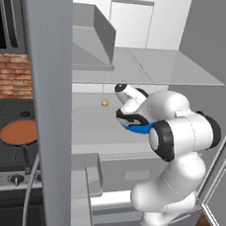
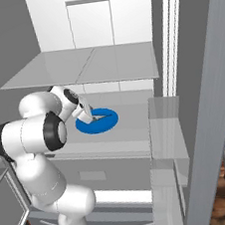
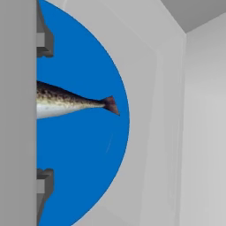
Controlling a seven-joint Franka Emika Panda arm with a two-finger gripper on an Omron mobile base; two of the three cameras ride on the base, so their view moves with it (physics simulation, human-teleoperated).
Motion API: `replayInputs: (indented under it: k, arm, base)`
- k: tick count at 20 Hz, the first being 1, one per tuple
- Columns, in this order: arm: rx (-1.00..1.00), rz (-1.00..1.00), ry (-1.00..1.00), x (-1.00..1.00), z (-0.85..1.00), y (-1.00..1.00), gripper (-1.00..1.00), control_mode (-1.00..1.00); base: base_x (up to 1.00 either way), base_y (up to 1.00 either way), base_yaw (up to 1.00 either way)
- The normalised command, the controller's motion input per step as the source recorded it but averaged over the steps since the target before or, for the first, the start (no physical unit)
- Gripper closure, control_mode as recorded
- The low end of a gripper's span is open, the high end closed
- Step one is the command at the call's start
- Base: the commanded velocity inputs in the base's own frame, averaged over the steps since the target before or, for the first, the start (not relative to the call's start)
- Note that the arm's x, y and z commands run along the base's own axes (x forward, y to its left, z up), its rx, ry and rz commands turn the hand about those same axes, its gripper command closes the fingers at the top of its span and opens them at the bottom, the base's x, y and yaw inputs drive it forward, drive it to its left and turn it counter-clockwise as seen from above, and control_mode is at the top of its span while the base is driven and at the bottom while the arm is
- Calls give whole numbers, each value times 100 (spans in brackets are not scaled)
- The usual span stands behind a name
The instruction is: Retrieve the fish from the fridge and place it on the saucepan with marinade on the stove.
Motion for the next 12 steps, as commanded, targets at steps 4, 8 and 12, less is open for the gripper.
replayInputs:
  k: [4,8,12]
  arm:
    - [0,0,0,0,-19,-1,-100,-100]
    - [2,0,0,0,-12,0,-100,-100]
    - [0,0,0,0,-13,0,-100,-100]
  base:
    - [0,0,0]
    - [0,0,0]
    - [0,0,0]
